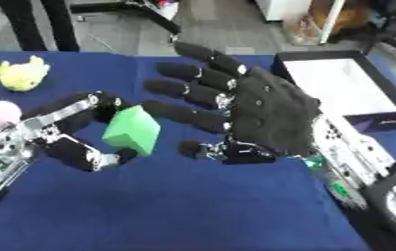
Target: Pick up the objects with one hand, pass them to the other hand, and then place them into the box on the other side of the table.
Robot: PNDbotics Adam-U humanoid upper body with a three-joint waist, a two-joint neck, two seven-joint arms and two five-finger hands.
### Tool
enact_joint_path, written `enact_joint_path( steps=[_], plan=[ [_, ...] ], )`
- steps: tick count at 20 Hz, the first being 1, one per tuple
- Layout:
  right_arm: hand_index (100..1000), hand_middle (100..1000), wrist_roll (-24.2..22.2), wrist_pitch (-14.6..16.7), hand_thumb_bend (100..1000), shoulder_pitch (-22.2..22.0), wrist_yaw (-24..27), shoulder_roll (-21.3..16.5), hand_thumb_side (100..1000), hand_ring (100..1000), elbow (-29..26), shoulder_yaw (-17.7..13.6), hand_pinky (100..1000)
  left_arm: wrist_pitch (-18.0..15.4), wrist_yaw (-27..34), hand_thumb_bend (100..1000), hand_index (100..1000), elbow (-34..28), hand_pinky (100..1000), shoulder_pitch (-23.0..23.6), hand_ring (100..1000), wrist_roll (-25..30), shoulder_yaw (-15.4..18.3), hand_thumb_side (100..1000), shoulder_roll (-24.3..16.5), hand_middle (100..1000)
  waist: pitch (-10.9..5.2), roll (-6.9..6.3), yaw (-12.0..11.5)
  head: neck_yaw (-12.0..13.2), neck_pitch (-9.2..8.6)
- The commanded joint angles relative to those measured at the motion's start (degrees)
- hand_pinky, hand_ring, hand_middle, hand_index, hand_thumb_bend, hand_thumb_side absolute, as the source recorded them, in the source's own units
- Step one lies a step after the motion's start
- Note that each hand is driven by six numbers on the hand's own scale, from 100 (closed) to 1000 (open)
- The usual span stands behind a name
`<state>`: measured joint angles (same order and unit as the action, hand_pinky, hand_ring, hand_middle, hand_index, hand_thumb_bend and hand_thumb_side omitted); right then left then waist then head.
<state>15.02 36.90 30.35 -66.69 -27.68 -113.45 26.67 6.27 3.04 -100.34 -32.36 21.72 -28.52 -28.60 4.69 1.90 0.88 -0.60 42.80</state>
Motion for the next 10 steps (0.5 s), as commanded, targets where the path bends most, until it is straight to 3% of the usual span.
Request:
enact_joint_path(
  steps=[1,10],
  plan=[
    [986,877,-0.75,0.67,400,1.16,1.79,-1.31,227,892,-1.14,-0.05,973,-0.14,0.24,100,576,-1.54,498,-1.56,413,0.26,0.23,100,0.05,302,-0.79,-0.02,-0.05,-0.16,0.32],
    [982,868,-2.74,2.17,384,1.54,5.54,-0.96,214,882,-1.14,0.21,965,-1.93,-1.47,100,589,-2.08,514,-3.85,424,2.60,-0.77,100,1.40,312,-0.86,0.11,-0.23,-0.14,0.39]
  ],
)
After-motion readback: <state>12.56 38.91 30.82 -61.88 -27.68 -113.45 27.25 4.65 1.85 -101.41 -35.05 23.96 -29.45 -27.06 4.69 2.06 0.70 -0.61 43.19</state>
